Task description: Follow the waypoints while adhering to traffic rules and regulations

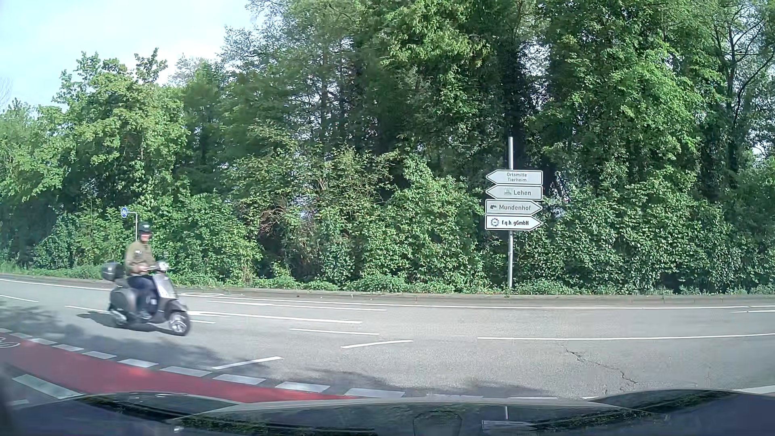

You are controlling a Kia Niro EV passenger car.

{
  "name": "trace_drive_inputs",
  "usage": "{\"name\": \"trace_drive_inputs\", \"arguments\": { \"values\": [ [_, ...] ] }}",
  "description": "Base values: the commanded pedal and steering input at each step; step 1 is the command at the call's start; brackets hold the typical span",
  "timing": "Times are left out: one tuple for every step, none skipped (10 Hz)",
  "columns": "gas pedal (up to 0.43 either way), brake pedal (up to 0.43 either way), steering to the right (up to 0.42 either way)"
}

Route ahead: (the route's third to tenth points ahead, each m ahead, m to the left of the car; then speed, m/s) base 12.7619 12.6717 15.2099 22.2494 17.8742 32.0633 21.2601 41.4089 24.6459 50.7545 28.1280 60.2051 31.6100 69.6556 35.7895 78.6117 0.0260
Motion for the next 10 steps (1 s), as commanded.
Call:
{"name": "trace_drive_inputs", "arguments": {
  "values": [
    [0.0, 0.226, -0.051],
    [0.0, 0.232, -0.052],
    [0.0, 0.226, -0.052],
    [0.0, 0.171, -0.051],
    [0.0, 0.018, -0.051],
    [0.0, 0.0, -0.052],
    [0.0, 0.0, -0.051],
    [0.0, 0.0, -0.051],
    [0.0, 0.0, -0.051],
    [0.067, 0.0, -0.052]
  ]
}}
